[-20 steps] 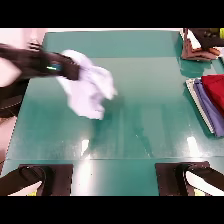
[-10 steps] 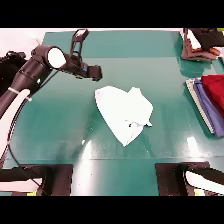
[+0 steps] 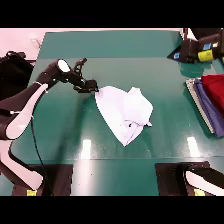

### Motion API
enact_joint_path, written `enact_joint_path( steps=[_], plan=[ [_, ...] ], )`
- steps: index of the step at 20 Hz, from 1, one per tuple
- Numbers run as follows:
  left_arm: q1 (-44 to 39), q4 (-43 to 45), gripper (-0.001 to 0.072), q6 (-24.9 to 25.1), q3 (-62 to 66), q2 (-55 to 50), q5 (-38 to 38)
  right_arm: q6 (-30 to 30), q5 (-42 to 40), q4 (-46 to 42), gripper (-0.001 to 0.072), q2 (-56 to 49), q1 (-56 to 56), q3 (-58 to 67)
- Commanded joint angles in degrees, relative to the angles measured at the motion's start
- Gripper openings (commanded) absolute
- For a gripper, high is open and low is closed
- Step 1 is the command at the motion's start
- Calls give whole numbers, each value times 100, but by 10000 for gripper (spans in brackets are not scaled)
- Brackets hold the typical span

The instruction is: Fold the shirts.

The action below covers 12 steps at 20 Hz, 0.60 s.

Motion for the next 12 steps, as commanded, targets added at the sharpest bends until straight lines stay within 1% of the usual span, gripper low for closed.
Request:
enact_joint_path(
  steps=[1, 2, 3, 4, 5, 6, 7, 8, 10, 12],
  plan=[
    [-114, -367, 503, 339, 7, -289, 205, 4, -26, 4, 17, 219, -420, -953],
    [-129, -409, 331, 369, 9, -267, 323, 4, -20, 7, 17, 269, -581, -1266],
    [-129, -525, 112, 374, 17, -251, 415, 4, 9, 9, 17, 321, -737, -1650],
    [-111, -553, 27, 387, 92, -251, 415, 4, 13, 7, 18, 358, -859, -2041],
    [-111, -463, 26, 402, 195, -249, 339, 4, -24, 9, 55, 354, -951, -2483],
    [-111, -409, 26, 496, 328, -249, 201, 4, -129, 9, 360, 284, -1010, -2931],
    [-111, -407, 26, 522, 450, -249, 70, 9, -278, 26, 541, 151, -1023, -3335],
    [-111, -396, 26, 522, 553, -249, -20, 13, -487, 122, 539, -81, -1001, -3727],
    [-111, -343, 26, 520, 706, -247, -192, -15, -1182, 684, 538, -601, -820, -4284],
    [-111, -341, 26, 518, 721, -240, -256, -321, -1867, 1443, 518, -1091, -540, -4527]
  ],
)
